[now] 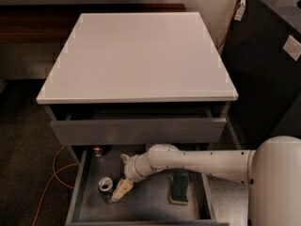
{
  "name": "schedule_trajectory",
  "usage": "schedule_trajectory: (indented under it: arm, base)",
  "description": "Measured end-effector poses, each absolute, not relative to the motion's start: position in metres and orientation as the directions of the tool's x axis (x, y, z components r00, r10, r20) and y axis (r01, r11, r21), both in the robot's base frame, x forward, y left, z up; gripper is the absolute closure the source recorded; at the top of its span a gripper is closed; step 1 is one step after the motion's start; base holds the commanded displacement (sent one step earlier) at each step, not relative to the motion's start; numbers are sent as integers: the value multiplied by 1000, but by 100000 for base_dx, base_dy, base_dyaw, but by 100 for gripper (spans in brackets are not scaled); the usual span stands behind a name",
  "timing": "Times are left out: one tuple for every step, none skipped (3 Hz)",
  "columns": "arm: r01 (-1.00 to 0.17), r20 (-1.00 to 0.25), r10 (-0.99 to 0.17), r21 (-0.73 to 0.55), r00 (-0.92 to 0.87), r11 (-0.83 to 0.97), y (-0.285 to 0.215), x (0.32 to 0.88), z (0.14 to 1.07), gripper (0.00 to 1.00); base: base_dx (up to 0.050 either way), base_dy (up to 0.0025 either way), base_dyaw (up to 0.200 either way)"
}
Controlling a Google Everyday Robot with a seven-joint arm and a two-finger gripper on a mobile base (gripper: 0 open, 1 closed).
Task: Pick green can from middle drawer and place on counter
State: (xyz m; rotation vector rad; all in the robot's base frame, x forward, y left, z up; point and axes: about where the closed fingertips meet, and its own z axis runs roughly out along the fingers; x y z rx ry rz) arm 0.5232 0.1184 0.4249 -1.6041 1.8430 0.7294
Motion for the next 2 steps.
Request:
schedule_trajectory:
  arm:
    - [-1000,-740,-671,23,-30,20,146,514,428,0]
    - [-999,-743,-670,25,9,-42,161,507,429,0]
  base:
    - [0,0,0]
    - [0,0,0]
